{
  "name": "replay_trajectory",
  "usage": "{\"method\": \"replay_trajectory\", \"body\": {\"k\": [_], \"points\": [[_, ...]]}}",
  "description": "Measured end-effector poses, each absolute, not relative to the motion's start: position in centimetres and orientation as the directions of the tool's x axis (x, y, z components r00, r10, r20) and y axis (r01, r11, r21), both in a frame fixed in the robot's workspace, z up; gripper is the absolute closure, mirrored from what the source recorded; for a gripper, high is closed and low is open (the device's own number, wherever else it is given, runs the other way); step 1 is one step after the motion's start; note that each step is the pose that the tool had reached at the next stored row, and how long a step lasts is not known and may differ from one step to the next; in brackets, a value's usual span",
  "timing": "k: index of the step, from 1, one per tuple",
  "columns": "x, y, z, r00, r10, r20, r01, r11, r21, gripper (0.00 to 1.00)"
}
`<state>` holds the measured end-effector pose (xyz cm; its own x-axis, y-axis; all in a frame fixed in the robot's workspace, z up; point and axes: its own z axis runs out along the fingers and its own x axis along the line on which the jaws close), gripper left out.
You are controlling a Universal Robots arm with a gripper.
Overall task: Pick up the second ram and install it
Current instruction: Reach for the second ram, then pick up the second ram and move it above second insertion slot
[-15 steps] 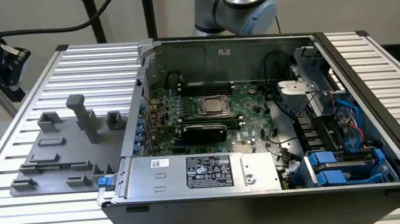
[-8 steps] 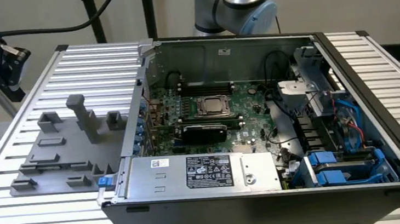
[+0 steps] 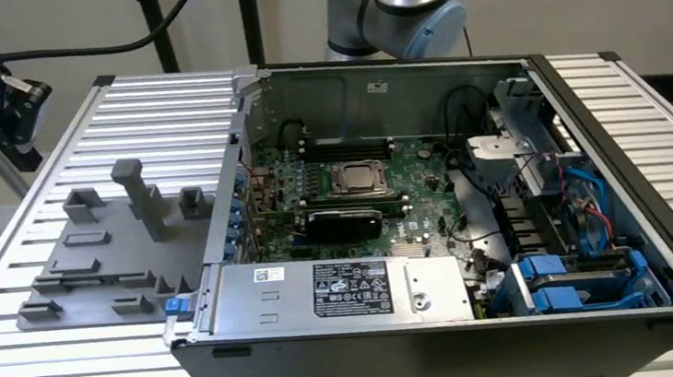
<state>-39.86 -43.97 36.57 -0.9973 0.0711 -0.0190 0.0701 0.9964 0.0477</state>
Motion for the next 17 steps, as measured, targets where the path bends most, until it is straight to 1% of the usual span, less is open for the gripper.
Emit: {"method": "replay_trajectory", "body": {"k": [17], "points": [[-39.9, -44.0, 35.3, -0.976, -0.217, -0.019, -0.218, 0.975, 0.048, 1.00]]}}
